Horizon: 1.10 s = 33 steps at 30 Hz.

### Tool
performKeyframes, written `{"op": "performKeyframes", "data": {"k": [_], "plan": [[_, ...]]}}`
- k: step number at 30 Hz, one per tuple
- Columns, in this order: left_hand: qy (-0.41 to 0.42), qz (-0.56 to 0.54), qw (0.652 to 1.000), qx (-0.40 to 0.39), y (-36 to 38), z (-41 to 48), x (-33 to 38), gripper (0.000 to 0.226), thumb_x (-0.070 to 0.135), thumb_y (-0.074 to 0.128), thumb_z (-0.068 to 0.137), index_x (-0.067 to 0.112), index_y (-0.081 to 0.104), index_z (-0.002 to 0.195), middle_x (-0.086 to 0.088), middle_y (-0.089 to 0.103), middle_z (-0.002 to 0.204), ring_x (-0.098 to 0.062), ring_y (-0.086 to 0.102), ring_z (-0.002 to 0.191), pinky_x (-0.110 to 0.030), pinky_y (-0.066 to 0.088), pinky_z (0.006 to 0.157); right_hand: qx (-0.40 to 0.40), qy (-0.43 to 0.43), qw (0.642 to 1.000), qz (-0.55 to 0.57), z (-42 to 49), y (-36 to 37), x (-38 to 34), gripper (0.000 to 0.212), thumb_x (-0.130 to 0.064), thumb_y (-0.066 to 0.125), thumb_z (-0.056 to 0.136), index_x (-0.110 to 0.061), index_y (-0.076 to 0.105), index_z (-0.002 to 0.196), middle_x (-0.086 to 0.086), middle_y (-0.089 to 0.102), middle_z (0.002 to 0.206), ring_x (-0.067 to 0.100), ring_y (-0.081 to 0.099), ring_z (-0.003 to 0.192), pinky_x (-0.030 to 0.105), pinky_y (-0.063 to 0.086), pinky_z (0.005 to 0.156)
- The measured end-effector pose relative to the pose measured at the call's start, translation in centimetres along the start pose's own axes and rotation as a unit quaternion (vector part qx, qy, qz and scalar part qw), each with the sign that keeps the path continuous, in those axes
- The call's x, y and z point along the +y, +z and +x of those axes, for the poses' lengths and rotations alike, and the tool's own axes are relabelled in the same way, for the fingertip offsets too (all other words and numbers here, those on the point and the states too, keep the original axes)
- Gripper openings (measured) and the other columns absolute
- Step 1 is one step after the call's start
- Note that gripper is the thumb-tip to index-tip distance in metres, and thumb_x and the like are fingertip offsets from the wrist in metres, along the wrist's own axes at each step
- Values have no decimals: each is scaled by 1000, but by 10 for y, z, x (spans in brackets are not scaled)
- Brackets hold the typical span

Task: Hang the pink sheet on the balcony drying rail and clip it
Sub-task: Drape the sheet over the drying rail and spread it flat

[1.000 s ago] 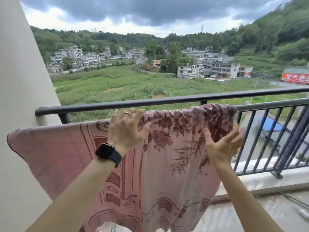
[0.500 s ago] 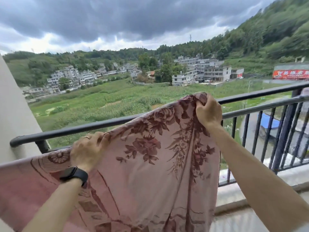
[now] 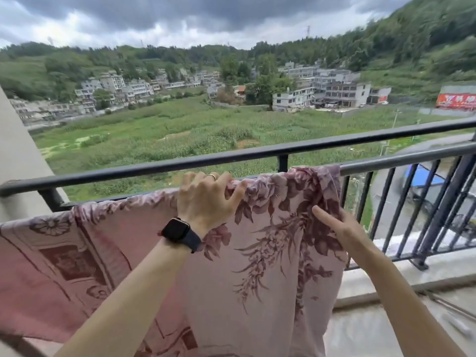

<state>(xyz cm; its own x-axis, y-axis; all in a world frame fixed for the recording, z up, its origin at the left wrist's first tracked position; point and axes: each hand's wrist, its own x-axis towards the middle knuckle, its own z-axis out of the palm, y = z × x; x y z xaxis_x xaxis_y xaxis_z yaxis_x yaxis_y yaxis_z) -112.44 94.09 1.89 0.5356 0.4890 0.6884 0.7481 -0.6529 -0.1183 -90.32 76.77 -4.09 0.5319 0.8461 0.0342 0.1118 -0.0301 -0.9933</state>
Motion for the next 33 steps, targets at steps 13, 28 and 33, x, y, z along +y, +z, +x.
{"op": "performKeyframes", "data": {"k": [13,28,33], "plan": [[-136,-24,990,31,3,51,86,34,50,50,96,26,66,115,-8,72,100,-33,64,98,-47,47,87,96,-184,978,-18,41,-86,-46,11,-30,69,90,-26,70,101,-2,72,79,9,66,68,27,59,67],[-161,-104,958,-212,23,-21,263,35,51,47,93,21,57,107,-6,69,92,-33,65,86,-41,53,74,-296,-70,952,33,26,-136,6,39,-56,43,87,-40,65,115,-23,67,118,3,59,118,37,43,103],[-326,-378,853,-155,-11,-4,211,14,12,49,87,7,56,76,2,56,67,-18,48,63,-32,37,61,-27,-287,942,-169,44,-134,-2,45,-29,64,89,-31,55,133,-3,53,136,13,51,122,41,45,105]]}}
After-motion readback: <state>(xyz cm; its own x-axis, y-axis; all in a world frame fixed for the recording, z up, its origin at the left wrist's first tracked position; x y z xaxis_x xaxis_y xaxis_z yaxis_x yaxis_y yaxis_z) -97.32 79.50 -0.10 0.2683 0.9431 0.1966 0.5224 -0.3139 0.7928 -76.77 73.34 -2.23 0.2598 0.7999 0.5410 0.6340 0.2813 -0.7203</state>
